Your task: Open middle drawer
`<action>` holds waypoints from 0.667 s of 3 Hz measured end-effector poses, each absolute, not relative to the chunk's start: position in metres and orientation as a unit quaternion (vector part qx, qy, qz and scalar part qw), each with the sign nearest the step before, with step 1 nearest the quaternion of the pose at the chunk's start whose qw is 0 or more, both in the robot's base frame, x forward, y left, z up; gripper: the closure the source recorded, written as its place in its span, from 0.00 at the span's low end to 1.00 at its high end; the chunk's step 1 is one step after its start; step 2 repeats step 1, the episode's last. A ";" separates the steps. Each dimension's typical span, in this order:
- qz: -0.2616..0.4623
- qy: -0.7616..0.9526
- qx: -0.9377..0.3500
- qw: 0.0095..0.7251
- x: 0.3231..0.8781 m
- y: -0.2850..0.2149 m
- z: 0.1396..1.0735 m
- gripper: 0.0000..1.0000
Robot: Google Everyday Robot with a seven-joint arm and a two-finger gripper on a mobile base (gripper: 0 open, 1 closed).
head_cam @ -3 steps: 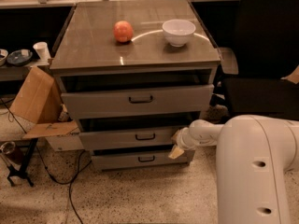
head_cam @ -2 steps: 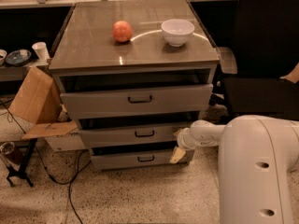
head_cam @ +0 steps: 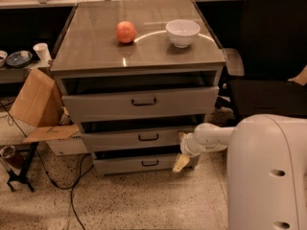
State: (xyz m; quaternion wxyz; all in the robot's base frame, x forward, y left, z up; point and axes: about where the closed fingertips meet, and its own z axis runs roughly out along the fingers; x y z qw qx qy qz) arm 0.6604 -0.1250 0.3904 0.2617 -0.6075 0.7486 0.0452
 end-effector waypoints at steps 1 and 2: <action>0.061 0.748 -0.611 0.253 0.644 -0.114 0.398 0.00; 0.061 0.748 -0.611 0.253 0.644 -0.114 0.398 0.00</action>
Offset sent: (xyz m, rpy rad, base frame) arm 0.0000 0.0000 0.0000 0.0000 0.0000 0.0000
